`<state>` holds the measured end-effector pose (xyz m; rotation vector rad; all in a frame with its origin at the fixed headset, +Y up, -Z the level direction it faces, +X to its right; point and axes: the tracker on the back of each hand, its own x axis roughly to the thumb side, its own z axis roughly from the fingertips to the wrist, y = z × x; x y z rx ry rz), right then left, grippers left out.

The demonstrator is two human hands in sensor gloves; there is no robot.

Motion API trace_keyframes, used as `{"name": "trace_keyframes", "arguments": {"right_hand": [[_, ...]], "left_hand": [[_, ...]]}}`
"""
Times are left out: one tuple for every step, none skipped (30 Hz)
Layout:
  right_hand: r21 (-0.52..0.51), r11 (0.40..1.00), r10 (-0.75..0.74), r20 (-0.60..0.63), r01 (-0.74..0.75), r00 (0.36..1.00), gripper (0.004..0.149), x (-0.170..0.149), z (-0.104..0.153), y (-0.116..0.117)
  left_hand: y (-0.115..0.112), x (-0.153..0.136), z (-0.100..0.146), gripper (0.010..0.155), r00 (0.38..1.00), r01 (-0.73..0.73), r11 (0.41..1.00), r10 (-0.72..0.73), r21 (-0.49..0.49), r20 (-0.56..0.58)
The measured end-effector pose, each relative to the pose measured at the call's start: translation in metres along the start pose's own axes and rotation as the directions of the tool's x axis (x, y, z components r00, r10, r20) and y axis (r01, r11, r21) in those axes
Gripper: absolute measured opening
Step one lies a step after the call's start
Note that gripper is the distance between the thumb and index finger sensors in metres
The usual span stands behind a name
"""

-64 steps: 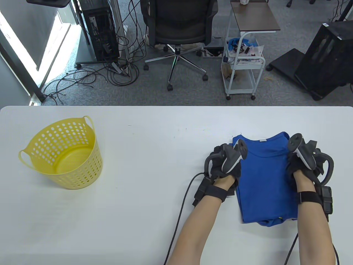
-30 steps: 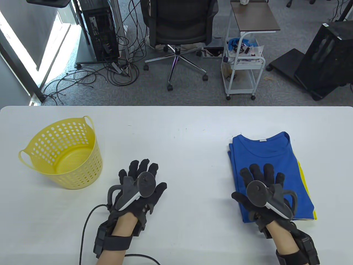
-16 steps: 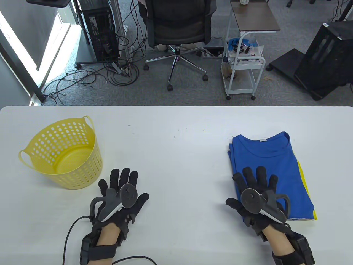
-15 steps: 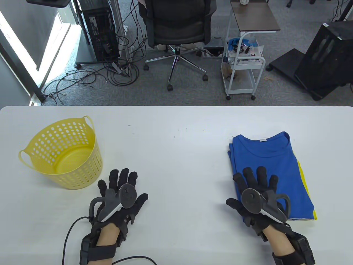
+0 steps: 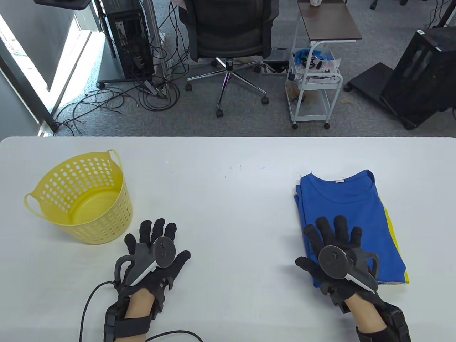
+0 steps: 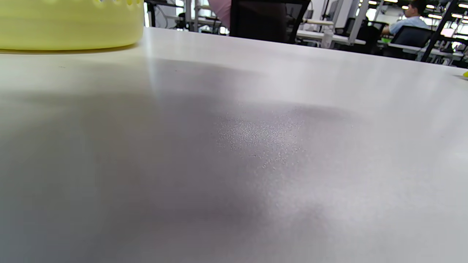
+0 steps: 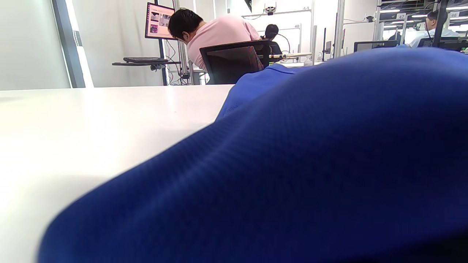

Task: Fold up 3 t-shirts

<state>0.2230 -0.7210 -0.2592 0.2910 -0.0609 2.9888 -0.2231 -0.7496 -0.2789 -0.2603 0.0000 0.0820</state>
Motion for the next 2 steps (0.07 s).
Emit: {"name": "trace_keyframes", "arguments": {"right_hand": [[-0.001,1.000,-0.005,-0.002,0.005,1.000,0.084,-0.0006,0.0006,-0.0002],[0.000,1.000,-0.011,-0.004,0.011,1.000,0.083,-0.0012,0.0012,-0.0003]], "left_hand": [[-0.0002,0.0003,-0.0002,0.090,1.000,0.000,1.000,0.000,0.001,0.001],[-0.0002,0.0005,-0.0004,0.089,1.000,-0.002,1.000,0.002,0.003,0.002]]}}
